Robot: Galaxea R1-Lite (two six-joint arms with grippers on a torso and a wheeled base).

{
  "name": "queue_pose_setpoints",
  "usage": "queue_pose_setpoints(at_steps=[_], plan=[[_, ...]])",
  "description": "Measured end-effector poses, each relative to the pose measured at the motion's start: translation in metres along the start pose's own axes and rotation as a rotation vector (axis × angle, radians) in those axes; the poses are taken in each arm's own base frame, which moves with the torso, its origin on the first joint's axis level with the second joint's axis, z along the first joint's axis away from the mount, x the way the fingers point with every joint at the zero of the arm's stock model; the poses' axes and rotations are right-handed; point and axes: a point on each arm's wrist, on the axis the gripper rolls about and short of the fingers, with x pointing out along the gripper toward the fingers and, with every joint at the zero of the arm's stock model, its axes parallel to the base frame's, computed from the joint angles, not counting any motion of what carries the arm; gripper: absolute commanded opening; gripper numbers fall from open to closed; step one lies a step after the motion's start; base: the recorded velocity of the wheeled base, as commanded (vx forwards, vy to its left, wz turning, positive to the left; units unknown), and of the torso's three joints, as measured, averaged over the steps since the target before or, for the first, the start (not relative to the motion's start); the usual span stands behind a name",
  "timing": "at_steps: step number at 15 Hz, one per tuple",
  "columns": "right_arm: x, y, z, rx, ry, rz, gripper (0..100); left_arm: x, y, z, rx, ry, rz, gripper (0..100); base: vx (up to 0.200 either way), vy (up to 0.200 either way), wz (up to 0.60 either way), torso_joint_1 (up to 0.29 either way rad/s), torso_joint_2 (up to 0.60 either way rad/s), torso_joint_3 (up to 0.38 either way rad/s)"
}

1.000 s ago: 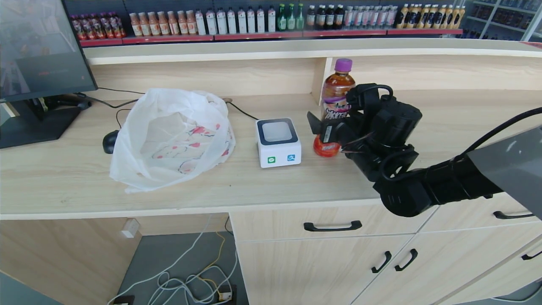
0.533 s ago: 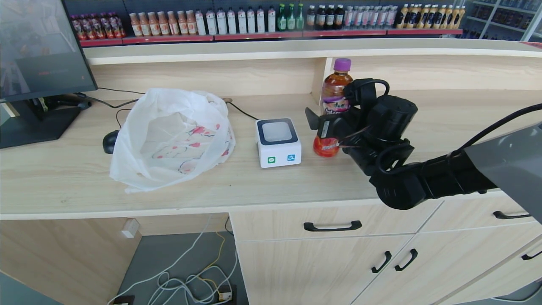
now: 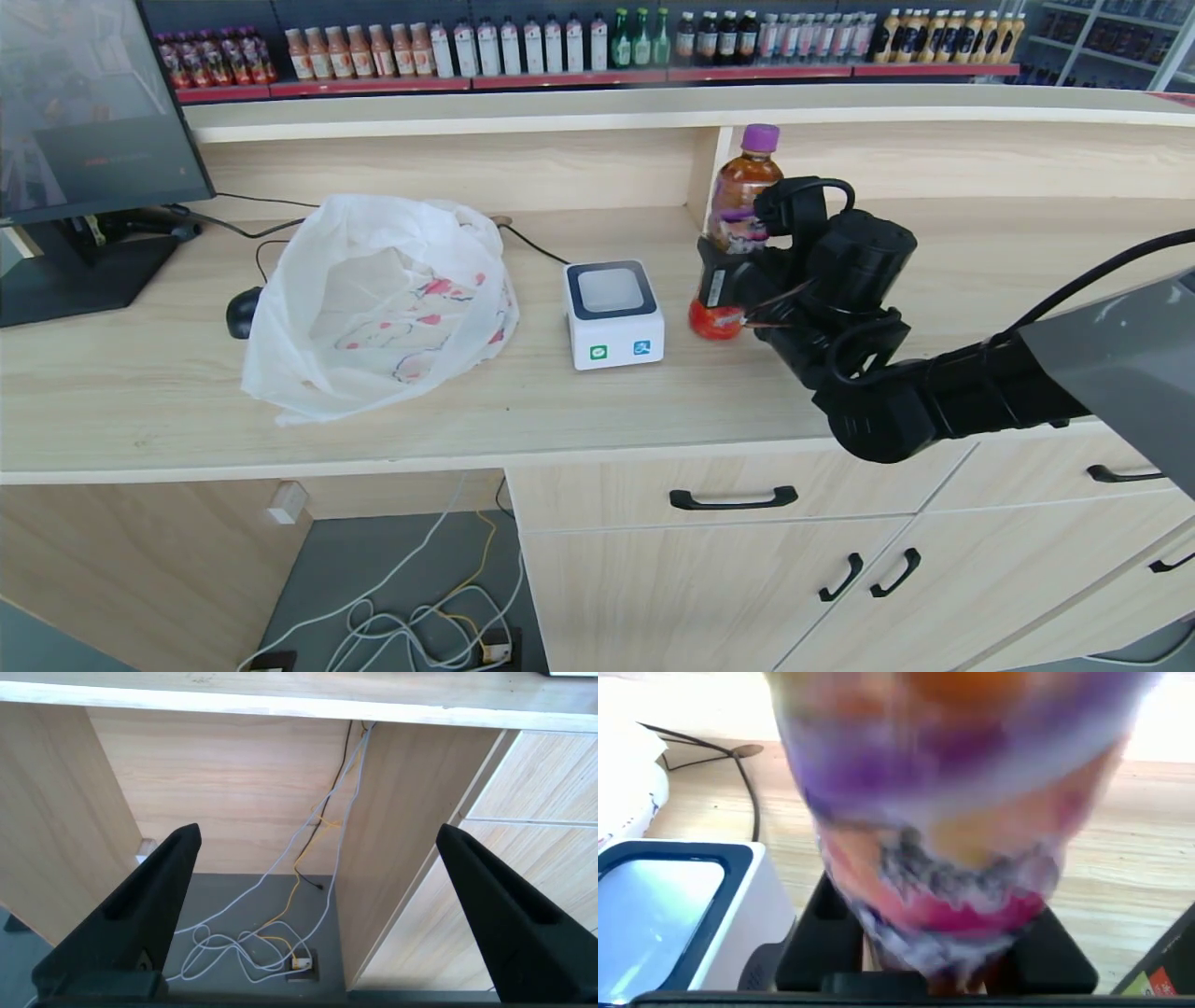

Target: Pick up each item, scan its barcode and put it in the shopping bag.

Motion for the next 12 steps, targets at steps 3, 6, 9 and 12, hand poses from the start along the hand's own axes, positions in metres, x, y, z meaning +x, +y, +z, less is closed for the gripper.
queue_pose_setpoints(at_steps=[3, 6, 9, 12], plan=[[-0.0001, 0.0008, 0.0002, -0.004, -0.002, 0.002, 0, 0.0000, 0.0000, 0.0001, 0.000, -0.001, 0.000, 100, 0.000, 0.000, 0.00, 0.000, 0.00, 0.000], [0.0010, 0.0011, 0.0024, -0.003, -0.009, 0.003, 0, 0.0000, 0.0000, 0.0000, 0.000, 0.000, 0.000, 100, 0.000, 0.000, 0.00, 0.000, 0.00, 0.000], [0.0028, 0.0012, 0.0067, 0.001, -0.025, 0.002, 0, 0.0000, 0.0000, 0.0000, 0.000, 0.000, 0.000, 100, 0.000, 0.000, 0.00, 0.000, 0.00, 0.000], [0.0033, 0.0010, 0.0081, 0.003, -0.031, 0.001, 0, 0.0000, 0.0000, 0.0000, 0.000, 0.000, 0.000, 100, 0.000, 0.000, 0.00, 0.000, 0.00, 0.000]])
